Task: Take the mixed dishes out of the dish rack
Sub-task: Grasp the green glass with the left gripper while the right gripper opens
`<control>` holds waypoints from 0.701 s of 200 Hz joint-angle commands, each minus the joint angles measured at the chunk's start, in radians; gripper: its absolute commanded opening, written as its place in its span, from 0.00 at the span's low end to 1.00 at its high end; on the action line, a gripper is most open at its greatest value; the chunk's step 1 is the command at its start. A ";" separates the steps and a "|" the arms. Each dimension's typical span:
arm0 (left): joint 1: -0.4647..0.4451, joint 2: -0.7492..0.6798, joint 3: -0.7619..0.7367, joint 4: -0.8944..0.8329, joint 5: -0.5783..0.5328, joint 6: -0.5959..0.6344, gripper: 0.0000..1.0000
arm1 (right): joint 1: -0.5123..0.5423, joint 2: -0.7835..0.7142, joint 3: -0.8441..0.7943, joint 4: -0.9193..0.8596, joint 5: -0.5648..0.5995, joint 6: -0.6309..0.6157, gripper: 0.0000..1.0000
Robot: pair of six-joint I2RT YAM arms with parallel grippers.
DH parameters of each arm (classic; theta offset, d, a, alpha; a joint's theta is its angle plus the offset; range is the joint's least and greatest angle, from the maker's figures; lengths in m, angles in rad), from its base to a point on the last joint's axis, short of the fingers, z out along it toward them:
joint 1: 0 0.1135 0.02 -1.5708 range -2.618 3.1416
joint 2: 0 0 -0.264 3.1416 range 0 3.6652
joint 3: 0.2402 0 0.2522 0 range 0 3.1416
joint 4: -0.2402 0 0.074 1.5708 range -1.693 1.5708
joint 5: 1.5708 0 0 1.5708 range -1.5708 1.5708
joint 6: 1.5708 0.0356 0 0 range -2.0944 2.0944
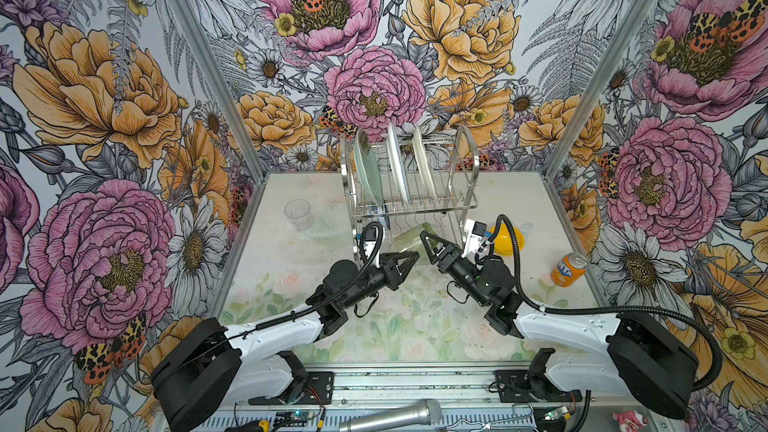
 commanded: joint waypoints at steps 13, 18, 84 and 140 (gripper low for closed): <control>0.009 0.002 0.040 0.017 0.031 0.022 0.27 | 0.021 0.055 -0.003 0.017 -0.015 0.039 0.58; 0.010 0.001 0.039 0.015 0.032 0.025 0.25 | 0.022 0.057 -0.005 0.019 -0.011 0.042 0.58; -0.008 -0.045 0.089 -0.205 -0.015 0.082 0.00 | 0.027 0.042 -0.039 -0.010 0.046 0.031 0.83; -0.039 -0.170 0.170 -0.606 -0.138 0.195 0.00 | 0.022 0.022 -0.053 -0.059 0.099 -0.108 0.95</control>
